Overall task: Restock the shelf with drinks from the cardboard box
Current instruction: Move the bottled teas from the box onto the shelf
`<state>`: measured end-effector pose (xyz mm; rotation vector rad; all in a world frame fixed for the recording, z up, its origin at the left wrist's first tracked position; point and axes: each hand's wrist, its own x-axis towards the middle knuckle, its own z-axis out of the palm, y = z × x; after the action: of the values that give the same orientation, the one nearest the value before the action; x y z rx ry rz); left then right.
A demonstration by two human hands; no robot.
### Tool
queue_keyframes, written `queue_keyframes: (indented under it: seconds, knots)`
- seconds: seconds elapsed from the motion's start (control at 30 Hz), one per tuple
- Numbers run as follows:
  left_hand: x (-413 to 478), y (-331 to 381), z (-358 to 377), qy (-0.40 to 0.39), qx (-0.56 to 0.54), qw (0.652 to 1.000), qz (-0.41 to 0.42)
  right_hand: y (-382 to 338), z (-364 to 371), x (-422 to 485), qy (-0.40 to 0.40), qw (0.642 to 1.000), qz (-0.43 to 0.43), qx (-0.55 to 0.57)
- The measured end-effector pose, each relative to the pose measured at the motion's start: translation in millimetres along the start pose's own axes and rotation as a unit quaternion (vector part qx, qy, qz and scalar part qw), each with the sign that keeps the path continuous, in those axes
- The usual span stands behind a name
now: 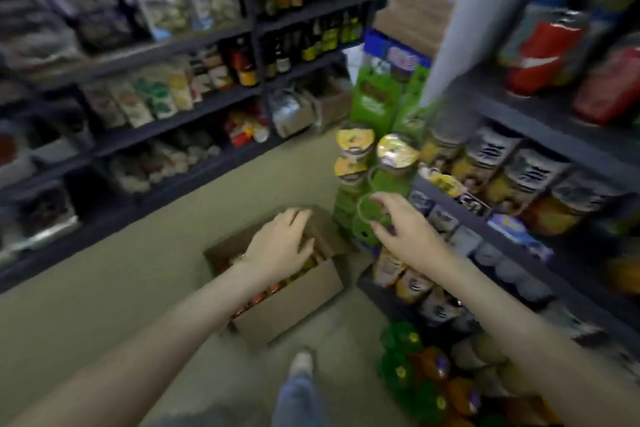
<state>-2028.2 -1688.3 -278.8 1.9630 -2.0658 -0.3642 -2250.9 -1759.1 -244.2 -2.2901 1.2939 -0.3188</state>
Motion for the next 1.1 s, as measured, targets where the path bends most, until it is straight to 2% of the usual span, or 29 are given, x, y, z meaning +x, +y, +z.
queue_keyframes:
  seconds: [0.27,0.37,0.5,0.63,0.9,1.03,1.1]
  knots:
    - [-16.0,-181.4,38.6,-0.108,-0.019,0.975,-0.195,-26.4,132.7,150.1,-0.176,0.984,-0.017,-0.013]
    - [-3.4,-245.4,52.2,-0.173,-0.015,0.957,-0.233,-21.9,193.2,207.5,-0.238,0.971,0.002,-0.029]
    - [12.2,-313.1,88.9,-0.211,-0.035,0.94,-0.264,-7.2,270.6,259.4,-0.323,0.943,0.046,-0.069]
    - [31.2,-356.7,144.2,-0.251,-0.054,0.923,-0.285,14.2,332.7,284.4,-0.373,0.92,0.092,-0.075]
    - [80.4,-413.6,312.6,-0.258,-0.126,0.884,-0.369,128.3,458.9,343.1,-0.427,0.887,0.078,-0.159]
    - [117.5,-442.8,406.9,-0.237,-0.116,0.884,-0.386,199.6,530.3,401.0,-0.431,0.877,0.029,-0.209]
    - [138.0,-457.6,453.5,-0.23,-0.108,0.891,-0.377,231.9,564.9,431.5,-0.442,0.861,-0.007,-0.253]
